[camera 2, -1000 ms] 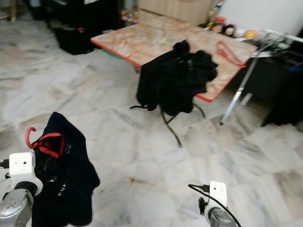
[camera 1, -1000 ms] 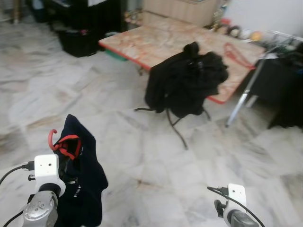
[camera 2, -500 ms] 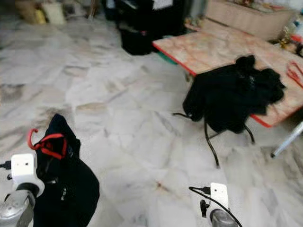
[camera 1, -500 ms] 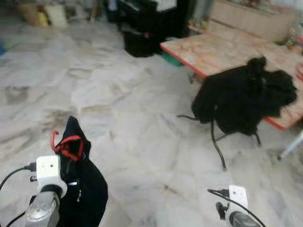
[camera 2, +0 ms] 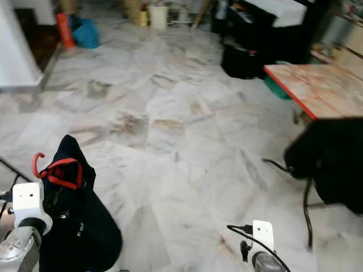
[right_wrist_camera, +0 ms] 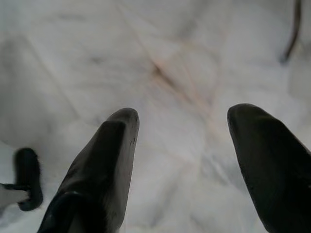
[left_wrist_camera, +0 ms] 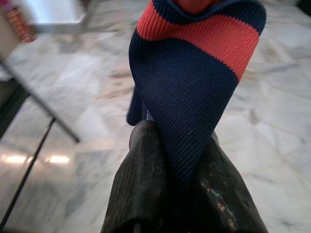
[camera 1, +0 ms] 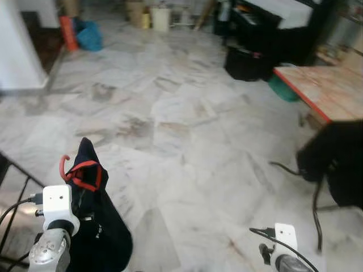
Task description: Hang hanger
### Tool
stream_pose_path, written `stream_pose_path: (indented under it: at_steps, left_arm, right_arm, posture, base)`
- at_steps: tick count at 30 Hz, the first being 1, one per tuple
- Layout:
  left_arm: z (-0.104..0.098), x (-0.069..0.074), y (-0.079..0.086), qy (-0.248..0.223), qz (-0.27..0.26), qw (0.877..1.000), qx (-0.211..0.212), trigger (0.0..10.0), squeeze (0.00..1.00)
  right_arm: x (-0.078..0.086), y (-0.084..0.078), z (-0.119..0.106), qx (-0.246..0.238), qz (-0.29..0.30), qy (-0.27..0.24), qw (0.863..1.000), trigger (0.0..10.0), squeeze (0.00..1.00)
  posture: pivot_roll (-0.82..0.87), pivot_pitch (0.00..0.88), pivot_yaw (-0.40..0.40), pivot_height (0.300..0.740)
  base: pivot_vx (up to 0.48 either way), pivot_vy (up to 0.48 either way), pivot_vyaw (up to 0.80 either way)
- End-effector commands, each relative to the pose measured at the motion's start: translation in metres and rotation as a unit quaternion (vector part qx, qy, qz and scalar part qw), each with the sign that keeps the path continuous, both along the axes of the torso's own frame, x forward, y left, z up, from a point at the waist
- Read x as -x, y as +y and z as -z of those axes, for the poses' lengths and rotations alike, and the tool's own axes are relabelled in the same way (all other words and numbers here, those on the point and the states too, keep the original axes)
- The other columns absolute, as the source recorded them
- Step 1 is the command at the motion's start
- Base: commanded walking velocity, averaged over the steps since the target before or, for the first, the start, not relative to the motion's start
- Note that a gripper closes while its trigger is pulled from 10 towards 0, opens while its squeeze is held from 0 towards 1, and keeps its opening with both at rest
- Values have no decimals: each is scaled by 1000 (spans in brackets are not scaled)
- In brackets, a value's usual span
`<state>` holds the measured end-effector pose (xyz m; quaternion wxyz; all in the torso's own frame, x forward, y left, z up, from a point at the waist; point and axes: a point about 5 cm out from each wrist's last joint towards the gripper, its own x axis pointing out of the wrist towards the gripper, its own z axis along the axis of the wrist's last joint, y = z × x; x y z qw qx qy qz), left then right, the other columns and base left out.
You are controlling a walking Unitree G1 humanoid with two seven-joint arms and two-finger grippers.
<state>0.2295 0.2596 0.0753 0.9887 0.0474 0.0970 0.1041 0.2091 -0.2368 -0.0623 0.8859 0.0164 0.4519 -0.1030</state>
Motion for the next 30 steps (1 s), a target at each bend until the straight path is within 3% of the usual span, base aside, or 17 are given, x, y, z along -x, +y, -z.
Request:
stream_pose_path:
  at_steps: [1,9,22,30]
  left_arm:
    - [-9,-5,-4,-20,10,1000,-5,10000,0]
    - [-7,-5,-6,-15,14,1000,-3,10000,0]
    - [-6,-2,-6,-12,13,1000,-3,10000,0]
    - [-6,-2,-6,-14,10,1000,-1,10000,0]
  right_arm:
    - [2,-4,0,3,2,1,1000,10000,0]
    - [3,-4,1,-7,8,-1,1000,10000,0]
    - [2,-4,0,-7,-4,-1,1000,10000,0]
    - [1,-4,-1,-15,-1,-8,1000,10000,0]
  posture:
    - [109,0,-96,716]
    - [108,0,-95,716]
    - [103,0,-101,716]
    - [105,0,-105,716]
  base:
    - [0,0,688]
    - [0,0,86]
    - [307,0,0]
    - [351,0,669]
